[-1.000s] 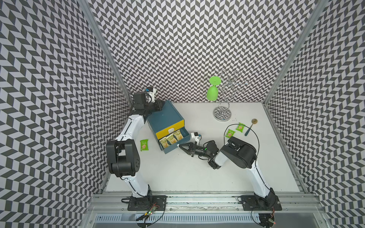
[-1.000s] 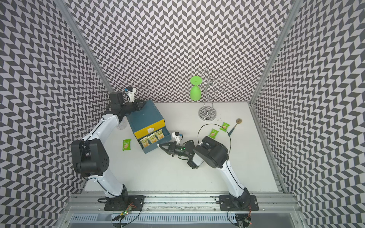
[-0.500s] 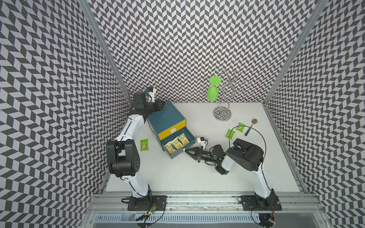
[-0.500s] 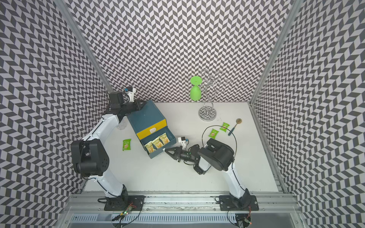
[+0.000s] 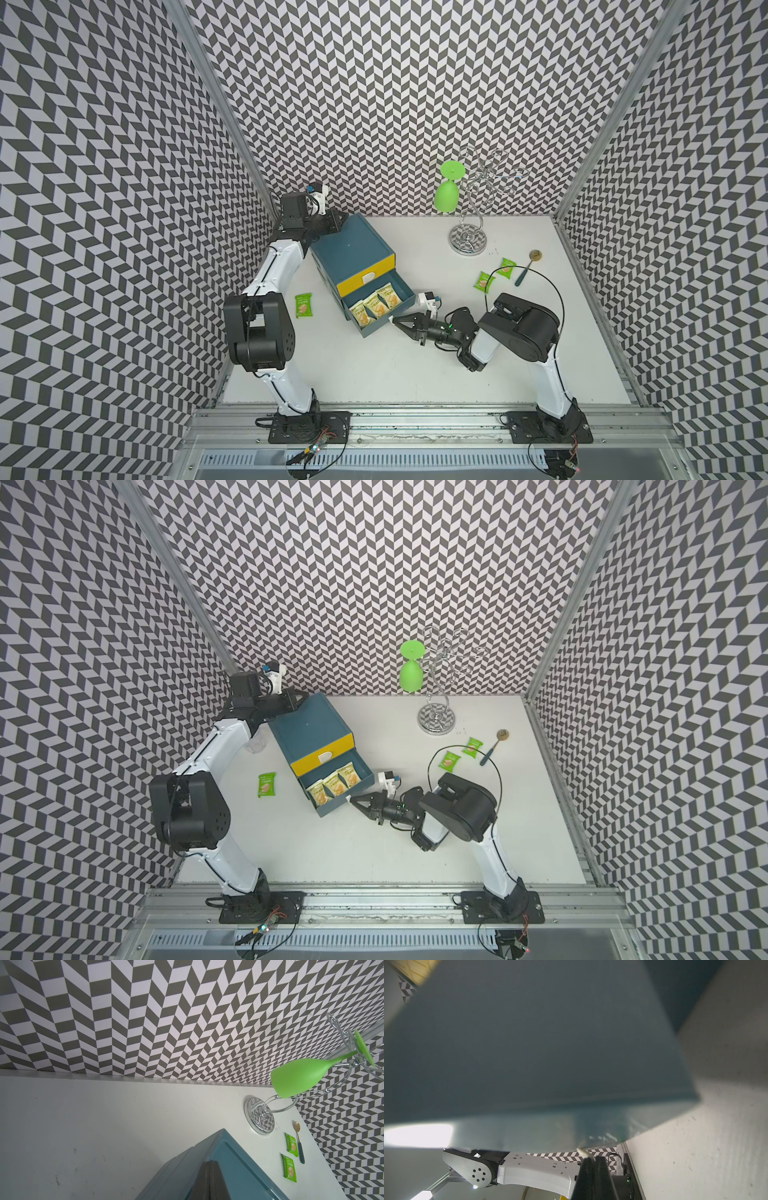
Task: Take the cookies out of the drawer
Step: Open the drawer in the storage box.
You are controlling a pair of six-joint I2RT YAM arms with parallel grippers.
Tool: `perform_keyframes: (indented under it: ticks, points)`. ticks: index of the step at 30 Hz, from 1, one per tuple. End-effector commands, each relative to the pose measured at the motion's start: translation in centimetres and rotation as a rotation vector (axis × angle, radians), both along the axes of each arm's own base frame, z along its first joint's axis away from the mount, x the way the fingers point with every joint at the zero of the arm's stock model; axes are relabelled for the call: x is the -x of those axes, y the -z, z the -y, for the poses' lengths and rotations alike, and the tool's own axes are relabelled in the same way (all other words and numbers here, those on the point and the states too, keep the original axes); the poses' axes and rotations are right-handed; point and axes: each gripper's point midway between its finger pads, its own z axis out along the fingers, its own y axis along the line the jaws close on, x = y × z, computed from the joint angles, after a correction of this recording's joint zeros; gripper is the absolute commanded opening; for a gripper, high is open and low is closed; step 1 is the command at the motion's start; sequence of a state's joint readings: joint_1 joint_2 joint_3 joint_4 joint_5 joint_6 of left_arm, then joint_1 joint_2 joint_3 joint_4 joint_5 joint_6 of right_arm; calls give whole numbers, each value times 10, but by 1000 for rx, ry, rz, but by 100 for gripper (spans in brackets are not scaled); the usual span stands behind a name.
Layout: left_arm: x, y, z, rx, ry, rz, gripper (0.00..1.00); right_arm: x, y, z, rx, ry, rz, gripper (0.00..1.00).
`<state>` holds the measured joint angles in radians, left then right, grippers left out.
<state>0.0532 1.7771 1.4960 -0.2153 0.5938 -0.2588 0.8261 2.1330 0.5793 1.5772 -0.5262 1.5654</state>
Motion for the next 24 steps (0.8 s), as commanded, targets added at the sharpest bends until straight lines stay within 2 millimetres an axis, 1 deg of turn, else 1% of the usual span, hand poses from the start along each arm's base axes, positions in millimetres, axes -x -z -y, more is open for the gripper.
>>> perform_keyframes:
  ticks: [1,2,5,7,10,12,14,18,20,22,24]
  points:
    - [13,63,-1,38,-10,-233,32,35,-13,15,-101,-85,91,0]
    - [12,56,1,49,-4,-218,35,34,-16,15,-106,-82,94,0]
    - [11,36,5,78,17,-182,39,33,-21,16,-113,-75,96,0]
    - [10,28,7,82,23,-173,41,33,-23,14,-110,-81,98,0]
    - [10,19,7,84,27,-162,48,34,-24,14,-102,-83,100,0]
    - [9,7,8,89,29,-141,50,34,-26,15,-108,-82,102,0]
    - [11,-10,8,96,29,-114,51,34,-26,14,-108,-87,99,0]
    - [15,-55,9,94,24,-37,53,34,-25,13,-105,-89,97,0]
    - [19,-73,7,71,5,-16,53,34,-24,13,-103,-90,95,0]
    - [25,-87,7,53,-7,3,53,34,-24,12,-103,-91,95,0]
    - [29,-94,10,45,-7,19,54,33,-23,11,-103,-95,93,0]
